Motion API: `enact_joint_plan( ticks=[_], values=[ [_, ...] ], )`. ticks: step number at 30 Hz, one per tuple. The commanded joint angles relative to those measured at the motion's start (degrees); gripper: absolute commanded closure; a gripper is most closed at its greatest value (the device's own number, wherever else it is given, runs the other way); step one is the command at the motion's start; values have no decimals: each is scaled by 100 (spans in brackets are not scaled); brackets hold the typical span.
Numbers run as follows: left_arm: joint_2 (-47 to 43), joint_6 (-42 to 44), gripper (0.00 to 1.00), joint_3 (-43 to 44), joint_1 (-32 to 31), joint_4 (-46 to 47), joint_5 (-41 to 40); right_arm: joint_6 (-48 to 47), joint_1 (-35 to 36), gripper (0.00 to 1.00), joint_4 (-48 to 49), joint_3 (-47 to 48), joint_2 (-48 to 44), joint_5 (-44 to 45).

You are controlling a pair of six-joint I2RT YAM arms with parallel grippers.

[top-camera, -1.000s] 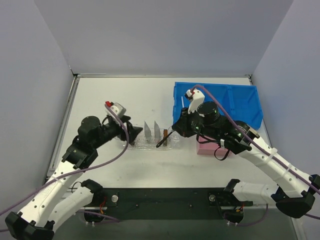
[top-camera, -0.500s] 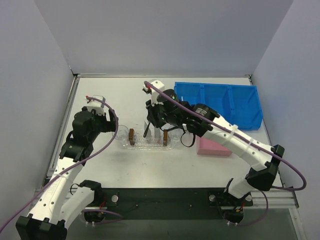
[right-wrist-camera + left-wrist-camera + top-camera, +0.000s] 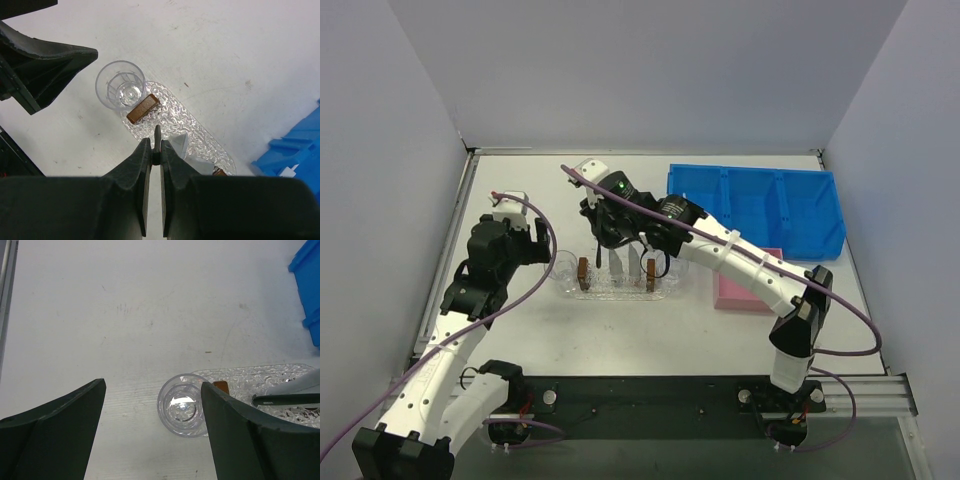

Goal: Prepare toiletry sets of a toothbrush and toothpaste on the tray

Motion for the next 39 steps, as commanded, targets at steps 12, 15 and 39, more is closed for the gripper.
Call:
enact_joint_plan(
  ticks=[12,15,39],
  values=[
    [57,47,12,332,14,16,-288,-206,27,100,53,538,514,-30],
    [40,55,12,323,5,16,-279,-189,19,100,35,530,549,-48],
    [48,55,12,306,-4,51,-200,-127,19,100,17,451,927,-48]
  ],
)
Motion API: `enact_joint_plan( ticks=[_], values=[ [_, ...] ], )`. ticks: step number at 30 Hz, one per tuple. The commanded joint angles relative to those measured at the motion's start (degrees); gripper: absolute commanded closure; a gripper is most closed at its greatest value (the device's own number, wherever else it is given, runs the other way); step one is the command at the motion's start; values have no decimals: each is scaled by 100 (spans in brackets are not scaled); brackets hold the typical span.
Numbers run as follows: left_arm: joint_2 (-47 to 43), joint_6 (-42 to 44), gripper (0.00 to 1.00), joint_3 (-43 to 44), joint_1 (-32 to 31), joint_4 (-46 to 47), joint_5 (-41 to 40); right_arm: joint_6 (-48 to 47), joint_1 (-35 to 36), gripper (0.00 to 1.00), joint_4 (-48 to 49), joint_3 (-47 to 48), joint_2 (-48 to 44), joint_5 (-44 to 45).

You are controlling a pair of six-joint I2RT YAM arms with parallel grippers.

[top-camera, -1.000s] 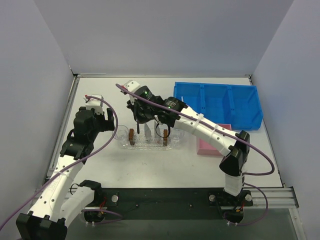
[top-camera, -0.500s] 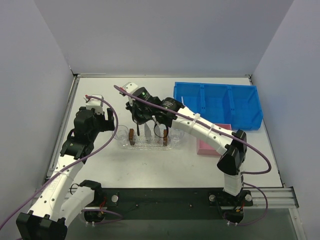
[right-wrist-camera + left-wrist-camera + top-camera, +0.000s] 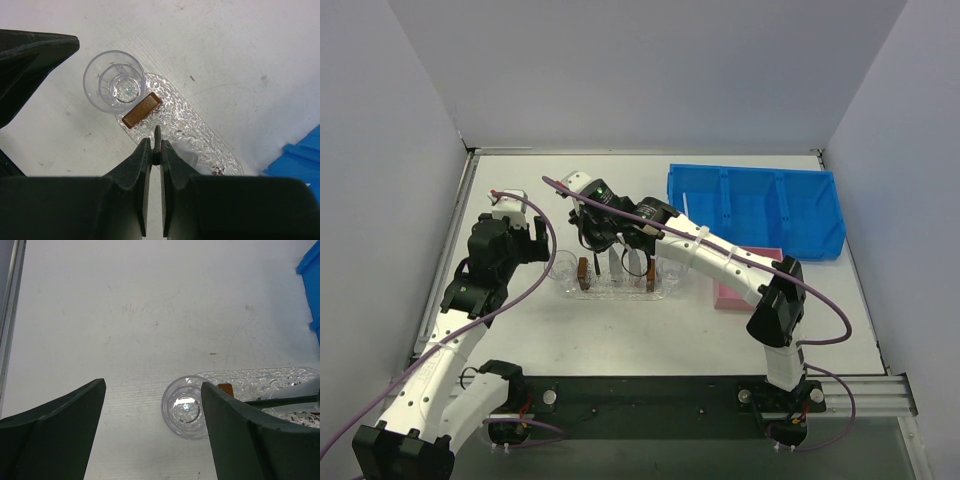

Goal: Prepare toiletry sets of a toothbrush and toothpaste on the tray

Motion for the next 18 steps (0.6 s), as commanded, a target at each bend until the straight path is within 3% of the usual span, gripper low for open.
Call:
enact_joint_plan(
  ticks=[1,18],
  values=[
    [-19,60,12,253,7,99,23,-20,21,100,28,175,68,48],
    [-2,60,12,253,7,99,-12,-81,38,100,-33,245,288,4]
  ],
)
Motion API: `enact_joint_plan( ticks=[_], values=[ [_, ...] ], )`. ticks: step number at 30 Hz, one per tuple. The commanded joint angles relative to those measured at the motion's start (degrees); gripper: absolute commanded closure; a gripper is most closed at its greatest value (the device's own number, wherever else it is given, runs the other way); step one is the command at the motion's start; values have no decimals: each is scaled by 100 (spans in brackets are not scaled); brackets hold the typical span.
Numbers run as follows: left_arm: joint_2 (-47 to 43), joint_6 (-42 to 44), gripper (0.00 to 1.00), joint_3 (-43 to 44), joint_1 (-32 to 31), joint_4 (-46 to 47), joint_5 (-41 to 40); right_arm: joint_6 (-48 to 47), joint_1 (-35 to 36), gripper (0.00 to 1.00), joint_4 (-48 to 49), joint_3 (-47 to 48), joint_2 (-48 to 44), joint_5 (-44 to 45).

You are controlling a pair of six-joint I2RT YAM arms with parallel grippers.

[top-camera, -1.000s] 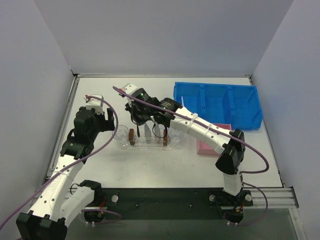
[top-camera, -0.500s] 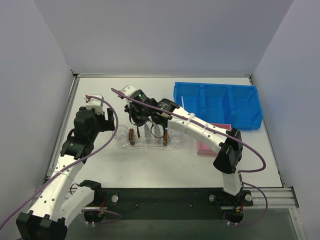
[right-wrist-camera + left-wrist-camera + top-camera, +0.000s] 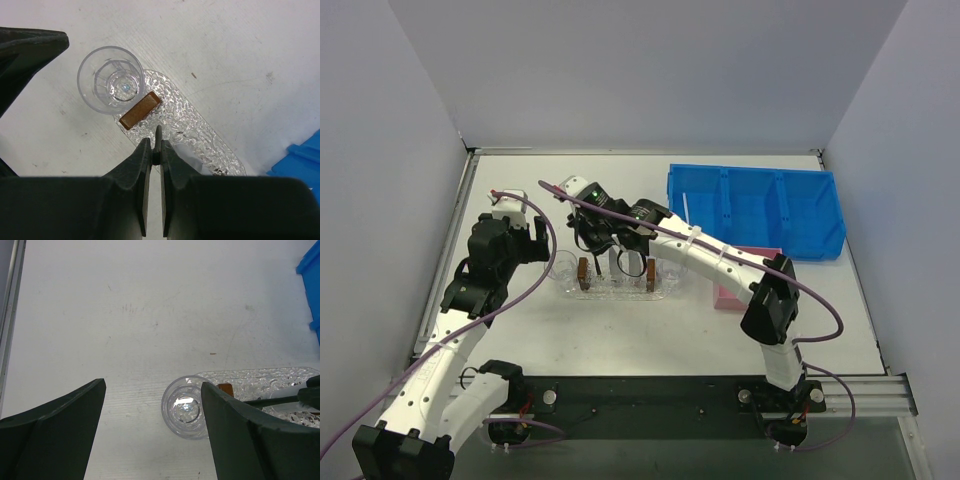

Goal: Prepare toiletry sets of a toothbrush and toothpaste on the tray

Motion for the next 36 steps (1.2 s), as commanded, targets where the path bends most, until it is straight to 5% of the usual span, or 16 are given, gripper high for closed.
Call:
enact_joint_plan(
  ticks=[1,15,22,36],
  values=[
    [5,51,12,253,9,90,-12,-75,45,100,-51,232,124,-2],
    [5,60,12,245,9,99,-30,-101,71,99,-165,356,212,112],
    [5,69,12,253,1,90,-47,-84,71,72,-165,373,177,182],
    [-4,86,12,245,9,99,-83,-57,71,56,81,171,-43,165]
  ],
)
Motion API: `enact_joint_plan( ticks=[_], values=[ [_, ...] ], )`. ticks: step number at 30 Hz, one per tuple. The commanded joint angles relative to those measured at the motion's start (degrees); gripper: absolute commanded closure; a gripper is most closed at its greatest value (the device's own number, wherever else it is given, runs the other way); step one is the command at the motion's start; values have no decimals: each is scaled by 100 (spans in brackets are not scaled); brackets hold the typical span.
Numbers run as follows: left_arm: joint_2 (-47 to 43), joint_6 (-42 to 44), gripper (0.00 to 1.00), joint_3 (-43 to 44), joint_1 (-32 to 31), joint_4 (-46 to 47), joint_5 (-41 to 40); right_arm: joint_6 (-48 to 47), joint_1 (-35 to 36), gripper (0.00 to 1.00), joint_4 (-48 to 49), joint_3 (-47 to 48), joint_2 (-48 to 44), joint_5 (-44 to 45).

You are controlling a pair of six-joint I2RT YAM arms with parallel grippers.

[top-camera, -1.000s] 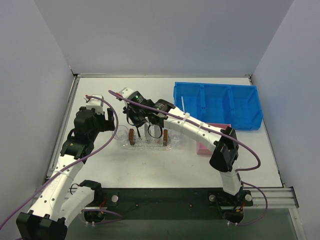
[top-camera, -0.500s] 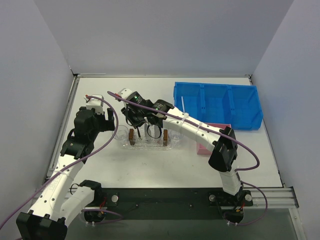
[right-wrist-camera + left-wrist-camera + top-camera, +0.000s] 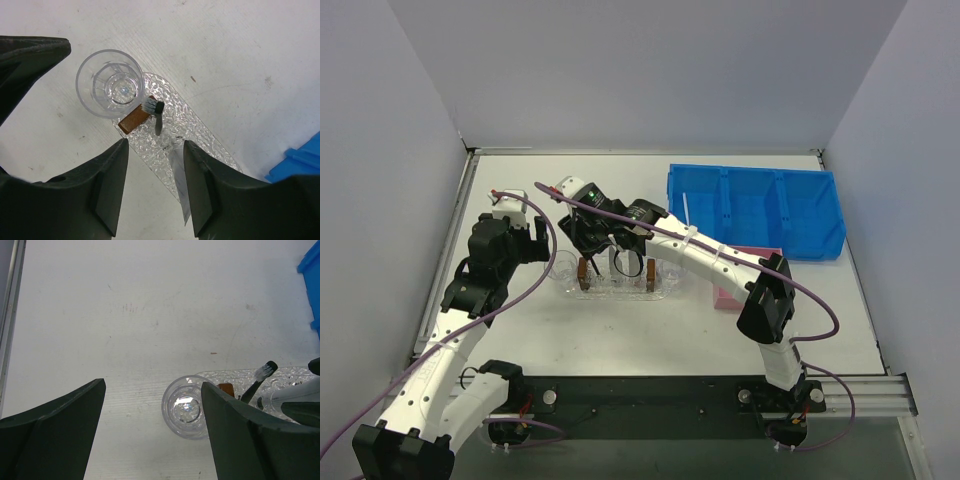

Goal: Prepare toiletry sets of a toothbrush and toothpaste on the tray

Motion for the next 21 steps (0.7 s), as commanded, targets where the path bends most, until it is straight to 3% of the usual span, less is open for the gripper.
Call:
enact_joint_plan(
  ticks=[1,7,21],
  values=[
    [-19,62,12,253,1,90,-78,50,47,54,142,-23,-300,114],
    [-28,80,12,253,1,90,-105,67,39,48,397,-296,-555,79],
    [-177,53,13,175,18,204,-421,208,-23,47,661,-1122,-1548,141]
  ],
)
